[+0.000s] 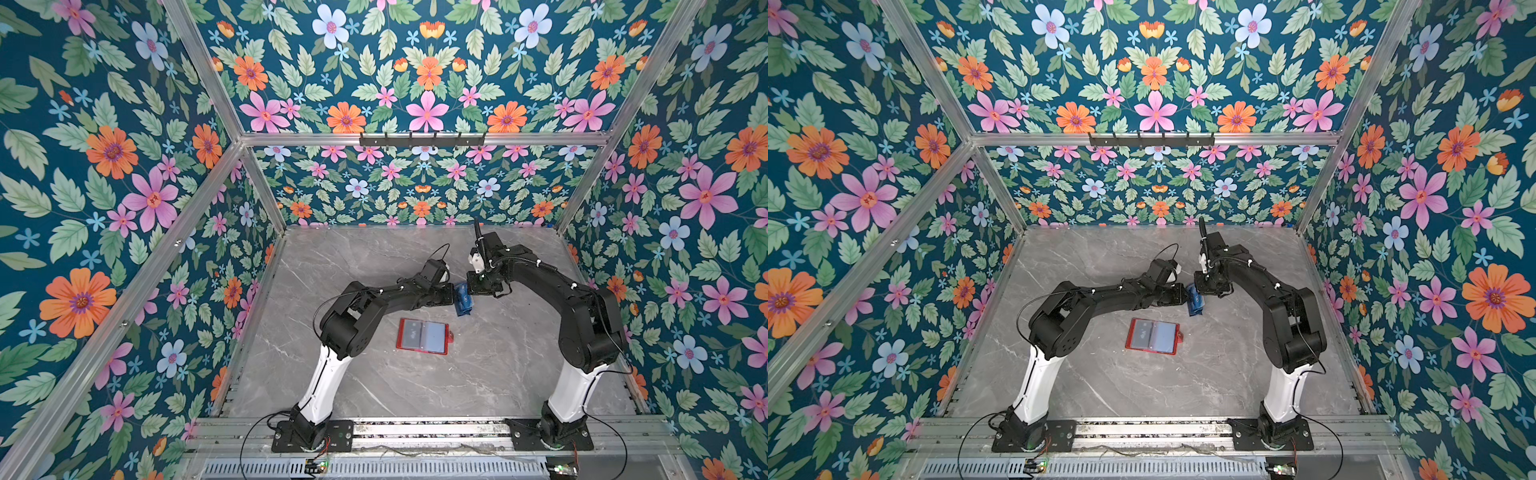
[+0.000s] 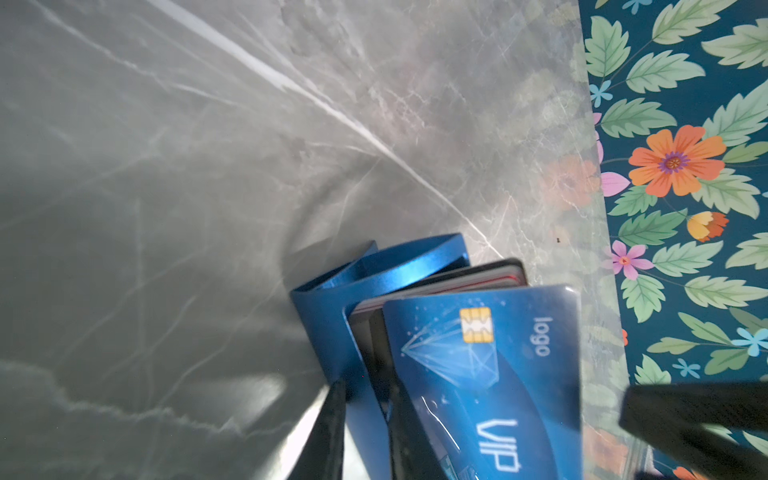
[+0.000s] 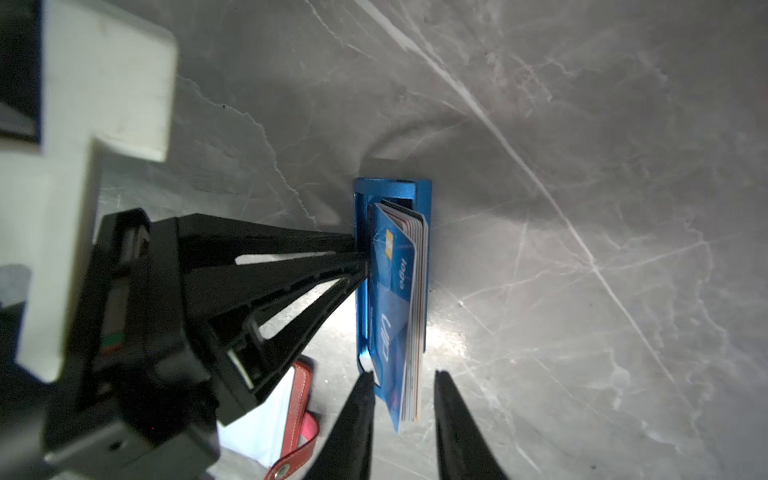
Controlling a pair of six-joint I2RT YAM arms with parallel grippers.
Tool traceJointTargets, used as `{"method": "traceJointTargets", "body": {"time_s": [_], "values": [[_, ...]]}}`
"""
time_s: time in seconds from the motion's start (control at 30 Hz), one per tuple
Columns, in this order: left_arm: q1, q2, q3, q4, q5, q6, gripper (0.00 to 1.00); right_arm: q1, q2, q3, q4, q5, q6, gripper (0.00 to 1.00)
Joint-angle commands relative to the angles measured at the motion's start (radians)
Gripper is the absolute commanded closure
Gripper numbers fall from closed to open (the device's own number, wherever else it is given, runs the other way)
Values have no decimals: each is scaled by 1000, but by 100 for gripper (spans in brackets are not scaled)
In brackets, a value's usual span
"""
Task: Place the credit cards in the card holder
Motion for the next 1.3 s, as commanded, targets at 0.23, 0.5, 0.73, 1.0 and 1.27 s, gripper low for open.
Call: {"method": "traceJointTargets", "body": {"time_s": [0.23, 0.5, 0.73, 1.0, 1.27], "values": [[0, -2, -6, -67, -16, 8, 80, 0, 52, 24, 18, -5, 22, 70], [0, -2, -5, -67, -16, 10, 80, 0, 84, 34, 3, 36, 24, 69], [0, -2, -5, -67, -17, 10, 80, 0, 99, 36, 1, 33, 24, 69], [0, -1, -9, -67, -18, 10, 80, 1, 103, 47, -19, 58, 15, 75], [0, 1, -10, -67, -19, 10, 80, 0, 88, 56, -50, 96, 5, 77]]}}
